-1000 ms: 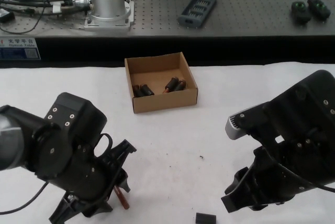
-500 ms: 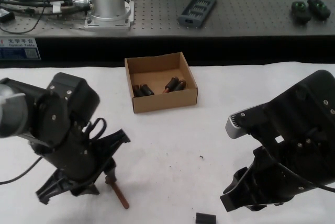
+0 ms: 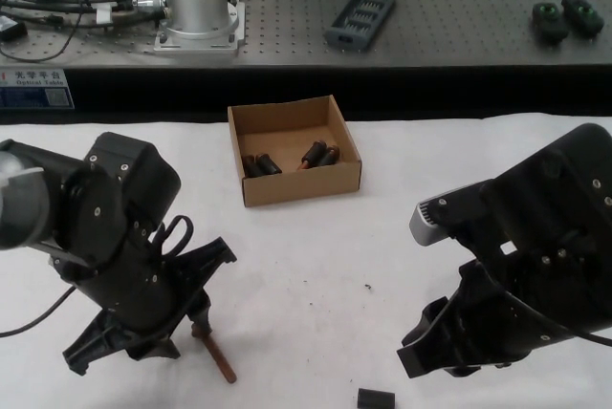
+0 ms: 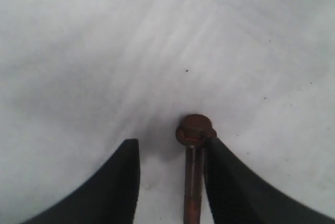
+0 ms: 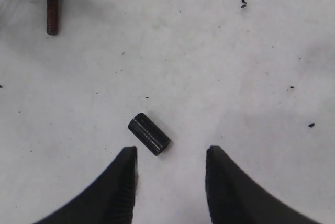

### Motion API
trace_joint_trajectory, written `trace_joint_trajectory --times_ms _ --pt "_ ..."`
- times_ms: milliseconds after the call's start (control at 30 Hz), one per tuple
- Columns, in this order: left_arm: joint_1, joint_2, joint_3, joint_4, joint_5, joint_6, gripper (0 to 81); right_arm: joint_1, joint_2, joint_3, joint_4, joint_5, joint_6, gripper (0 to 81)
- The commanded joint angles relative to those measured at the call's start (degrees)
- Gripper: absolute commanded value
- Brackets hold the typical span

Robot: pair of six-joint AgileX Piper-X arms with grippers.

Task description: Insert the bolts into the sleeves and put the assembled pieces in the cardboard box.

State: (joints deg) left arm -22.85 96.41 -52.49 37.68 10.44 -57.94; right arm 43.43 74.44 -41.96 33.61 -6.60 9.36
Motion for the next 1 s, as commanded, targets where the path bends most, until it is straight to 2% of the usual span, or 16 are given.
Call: trace_joint_trajectory --times_ms 0,200,967 --pt "-1.16 0.17 -0.44 0.06 0.53 -1.5 29.5 0.08 -0.84 -0.08 -1.05 -0.86 0.07 31.3" --pt "-2.99 0.17 -0.44 -0.4 0.53 -2.06 29.5 0.08 -0.84 -0.08 -1.05 -0.86 0.07 31.3" --pt "-5.14 2.95 -0.33 1.52 -0.79 -1.24 29.5 0.08 -0.84 -0.08 -0.87 -0.86 0.43 31.3"
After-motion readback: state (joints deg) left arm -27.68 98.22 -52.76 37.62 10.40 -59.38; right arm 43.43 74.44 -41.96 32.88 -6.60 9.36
